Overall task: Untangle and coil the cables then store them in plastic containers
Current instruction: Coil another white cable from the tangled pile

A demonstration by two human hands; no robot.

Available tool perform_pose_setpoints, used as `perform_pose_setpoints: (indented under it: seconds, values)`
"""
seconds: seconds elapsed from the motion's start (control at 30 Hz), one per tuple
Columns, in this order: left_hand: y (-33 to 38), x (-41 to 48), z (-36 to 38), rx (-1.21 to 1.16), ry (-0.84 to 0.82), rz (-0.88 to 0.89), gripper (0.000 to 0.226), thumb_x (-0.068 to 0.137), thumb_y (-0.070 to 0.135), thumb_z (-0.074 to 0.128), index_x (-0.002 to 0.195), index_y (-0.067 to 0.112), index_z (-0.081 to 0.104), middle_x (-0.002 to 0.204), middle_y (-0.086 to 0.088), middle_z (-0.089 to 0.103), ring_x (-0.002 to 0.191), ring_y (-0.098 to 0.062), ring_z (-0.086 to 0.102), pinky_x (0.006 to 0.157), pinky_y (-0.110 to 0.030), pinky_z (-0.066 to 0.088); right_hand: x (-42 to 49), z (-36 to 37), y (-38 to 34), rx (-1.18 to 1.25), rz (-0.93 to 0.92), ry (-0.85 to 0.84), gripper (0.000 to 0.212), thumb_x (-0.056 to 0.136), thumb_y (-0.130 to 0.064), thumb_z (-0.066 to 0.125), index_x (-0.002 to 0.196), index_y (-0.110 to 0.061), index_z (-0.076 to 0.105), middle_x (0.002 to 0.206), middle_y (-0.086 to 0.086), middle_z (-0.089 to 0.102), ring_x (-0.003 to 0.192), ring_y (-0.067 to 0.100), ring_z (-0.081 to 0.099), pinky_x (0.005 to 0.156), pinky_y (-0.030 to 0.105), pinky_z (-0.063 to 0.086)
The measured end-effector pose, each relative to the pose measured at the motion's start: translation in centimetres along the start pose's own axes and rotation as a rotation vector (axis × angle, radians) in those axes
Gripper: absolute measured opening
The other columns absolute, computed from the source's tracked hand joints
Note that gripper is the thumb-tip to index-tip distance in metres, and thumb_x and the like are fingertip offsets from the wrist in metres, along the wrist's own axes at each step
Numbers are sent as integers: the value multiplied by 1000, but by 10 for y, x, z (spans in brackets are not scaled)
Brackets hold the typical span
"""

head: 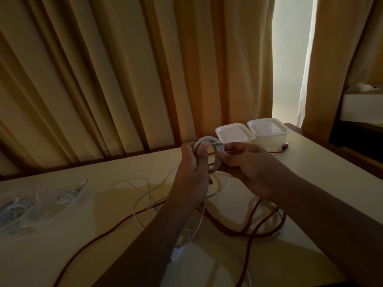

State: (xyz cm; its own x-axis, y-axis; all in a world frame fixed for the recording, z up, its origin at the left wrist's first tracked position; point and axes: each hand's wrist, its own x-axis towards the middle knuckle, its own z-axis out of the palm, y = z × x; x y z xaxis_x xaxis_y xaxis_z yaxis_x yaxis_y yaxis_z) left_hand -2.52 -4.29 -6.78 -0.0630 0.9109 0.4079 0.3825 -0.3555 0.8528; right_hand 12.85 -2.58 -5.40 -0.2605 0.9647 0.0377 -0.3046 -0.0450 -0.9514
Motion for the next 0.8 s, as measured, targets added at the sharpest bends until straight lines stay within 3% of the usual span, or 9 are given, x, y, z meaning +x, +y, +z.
perform_pose_setpoints:
  seconds: [0.1, 0.2, 0.27, 0.33, 0.5, 0.8]
  values:
    - [1, -1, -5, -6, -92, -23, 37, 93, 61, 61, 117, 34, 52, 94, 4, 70, 76, -8, 70, 60, -23, 58, -3, 0, -3, 55, 17, 25, 20, 98, -3, 57, 112, 4, 68, 110, 19, 74, 100, 27, 74, 84, 34, 61]
    - [-1, 3, -11, -93, -149, -40, 35, 91, 50, 73, 120, 36, 59, 100, 8, 73, 86, -10, 73, 72, -36, 64, -4, 1, -3, 72, 33, 23, 17, 97, -3, 57, 106, 4, 69, 109, 21, 74, 99, 27, 74, 86, 36, 60]
    - [-2, 5, -16, -163, -209, -42, 35, 95, 39, 71, 128, 28, 63, 111, 3, 74, 100, -16, 73, 80, -46, 64, -4, 1, -2, 99, 27, 13, 18, 97, -2, 56, 107, 5, 69, 110, 21, 73, 100, 29, 73, 87, 36, 60]
    - [-2, 5, -19, -207, -230, -41, 31, 98, 32, 68, 128, 24, 66, 115, -2, 75, 105, -20, 72, 84, -47, 63, -3, 1, -2, 135, 31, 6, 19, 98, 0, 55, 110, 6, 69, 109, 20, 74, 99, 28, 73, 85, 35, 60]
    - [1, 5, -19, -369, -226, -89, 26, 99, 23, 64, 125, 17, 67, 112, -8, 76, 99, -21, 72, 78, -36, 59, -3, 3, -4, 139, 55, -40, 23, 100, -1, 50, 110, 2, 70, 102, 15, 74, 95, 25, 70, 82, 34, 60]
    - [-1, 4, -26, -614, -404, -129, 40, 100, 32, 49, 127, 6, 64, 111, -13, 73, 94, -21, 68, 78, -35, 60, -7, -1, -7, 213, 104, -135, 37, 98, 3, 43, 131, 5, 59, 115, 21, 66, 109, 33, 63, 100, 43, 54]
